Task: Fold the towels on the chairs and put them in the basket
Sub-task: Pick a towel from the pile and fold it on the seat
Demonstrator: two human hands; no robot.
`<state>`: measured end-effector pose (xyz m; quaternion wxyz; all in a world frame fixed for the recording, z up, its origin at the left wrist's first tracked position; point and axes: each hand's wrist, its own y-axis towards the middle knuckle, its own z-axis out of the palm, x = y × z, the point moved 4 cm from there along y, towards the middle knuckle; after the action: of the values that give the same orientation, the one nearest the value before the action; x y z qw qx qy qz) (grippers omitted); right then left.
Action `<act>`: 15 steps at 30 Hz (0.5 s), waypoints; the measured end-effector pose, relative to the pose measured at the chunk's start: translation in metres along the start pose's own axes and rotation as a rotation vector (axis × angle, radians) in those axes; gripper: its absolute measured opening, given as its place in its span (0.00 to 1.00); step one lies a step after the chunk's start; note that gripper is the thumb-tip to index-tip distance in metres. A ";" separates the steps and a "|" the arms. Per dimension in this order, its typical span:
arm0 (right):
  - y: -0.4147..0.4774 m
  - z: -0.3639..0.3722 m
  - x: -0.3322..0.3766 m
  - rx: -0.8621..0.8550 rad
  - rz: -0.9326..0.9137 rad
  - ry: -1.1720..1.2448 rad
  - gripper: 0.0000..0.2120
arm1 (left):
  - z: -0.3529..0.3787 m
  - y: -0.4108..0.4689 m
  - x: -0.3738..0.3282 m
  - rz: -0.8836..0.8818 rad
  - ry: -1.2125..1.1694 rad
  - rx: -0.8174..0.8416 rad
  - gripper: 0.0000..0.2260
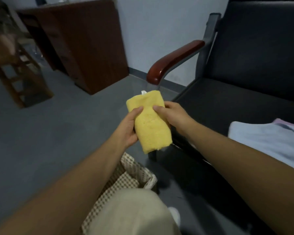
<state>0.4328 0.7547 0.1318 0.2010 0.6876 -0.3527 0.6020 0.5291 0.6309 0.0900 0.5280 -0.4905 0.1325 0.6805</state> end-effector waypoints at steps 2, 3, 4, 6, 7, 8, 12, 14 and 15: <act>0.006 0.033 -0.018 0.050 0.032 -0.033 0.14 | -0.038 -0.006 0.010 -0.001 0.002 -0.065 0.21; 0.008 0.048 -0.027 0.072 0.049 -0.054 0.17 | -0.055 -0.008 0.017 -0.007 0.003 -0.099 0.21; 0.011 0.062 -0.037 0.090 0.064 -0.083 0.19 | -0.073 -0.010 0.025 -0.017 0.006 -0.128 0.22; 0.016 0.087 -0.058 0.119 0.101 -0.136 0.19 | -0.103 -0.013 0.043 -0.043 0.020 -0.176 0.22; 0.019 0.097 -0.070 0.131 0.128 -0.162 0.19 | -0.117 -0.015 0.052 -0.049 0.031 -0.200 0.22; 0.022 0.108 -0.082 0.147 0.156 -0.193 0.19 | -0.131 -0.016 0.059 -0.047 0.035 -0.225 0.22; 0.032 0.144 -0.120 0.266 0.223 -0.296 0.18 | -0.177 -0.017 0.088 -0.054 -0.071 -0.293 0.20; 0.035 0.159 -0.139 0.338 0.259 -0.353 0.19 | -0.194 -0.019 0.107 -0.113 -0.119 -0.312 0.18; 0.037 0.167 -0.149 0.375 0.279 -0.383 0.19 | -0.203 -0.018 0.118 -0.142 -0.133 -0.327 0.17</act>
<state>0.5165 0.6495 -0.0501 -0.0843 0.7587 -0.3577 0.5379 0.6563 0.5656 -0.0972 0.4956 -0.5320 -0.0500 0.6847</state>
